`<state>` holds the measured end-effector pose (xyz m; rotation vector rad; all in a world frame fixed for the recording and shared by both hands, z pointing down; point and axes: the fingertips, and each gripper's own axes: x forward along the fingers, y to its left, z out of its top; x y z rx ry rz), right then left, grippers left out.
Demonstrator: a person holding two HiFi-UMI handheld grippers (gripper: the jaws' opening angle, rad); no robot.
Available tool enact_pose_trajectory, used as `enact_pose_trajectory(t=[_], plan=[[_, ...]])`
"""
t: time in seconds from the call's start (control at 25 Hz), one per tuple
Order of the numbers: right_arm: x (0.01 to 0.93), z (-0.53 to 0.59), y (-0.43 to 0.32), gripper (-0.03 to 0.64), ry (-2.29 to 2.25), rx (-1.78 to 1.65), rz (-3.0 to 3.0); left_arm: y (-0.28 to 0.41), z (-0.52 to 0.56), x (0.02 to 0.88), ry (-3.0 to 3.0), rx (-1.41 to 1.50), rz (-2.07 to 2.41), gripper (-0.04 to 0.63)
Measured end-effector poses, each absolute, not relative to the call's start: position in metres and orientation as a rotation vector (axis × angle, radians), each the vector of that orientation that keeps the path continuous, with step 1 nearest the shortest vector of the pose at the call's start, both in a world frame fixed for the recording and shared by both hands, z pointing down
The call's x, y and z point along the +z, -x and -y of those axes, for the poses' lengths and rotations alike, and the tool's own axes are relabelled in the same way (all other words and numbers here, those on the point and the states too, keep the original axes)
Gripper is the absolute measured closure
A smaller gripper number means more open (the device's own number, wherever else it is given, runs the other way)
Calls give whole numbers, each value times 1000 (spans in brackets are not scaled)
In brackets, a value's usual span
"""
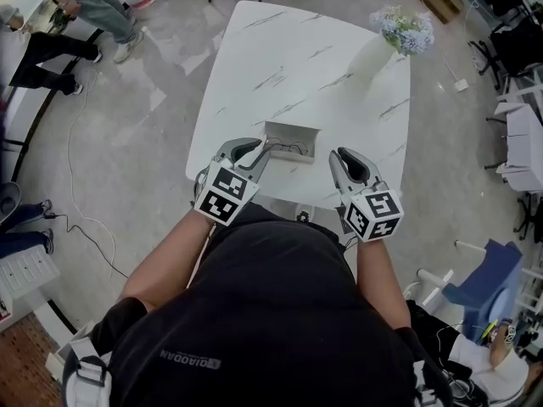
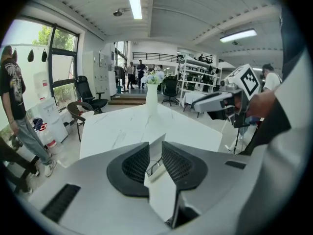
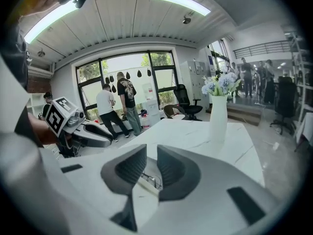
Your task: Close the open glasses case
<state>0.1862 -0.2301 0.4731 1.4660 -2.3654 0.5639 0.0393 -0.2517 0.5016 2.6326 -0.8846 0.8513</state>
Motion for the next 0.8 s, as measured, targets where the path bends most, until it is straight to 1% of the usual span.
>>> enact_pose_trajectory(t=[0.44, 0.64, 0.8], plan=[[519, 243, -201, 552, -1435, 596, 2252, -17, 252, 590, -2524, 1172, 801, 511], [543, 251, -212, 552, -1409, 551, 2170, -17, 246, 626, -2534, 1370, 727, 511], [558, 259, -214, 554, -1360, 501, 2114, -20, 249, 645, -2556, 1465, 673, 511]])
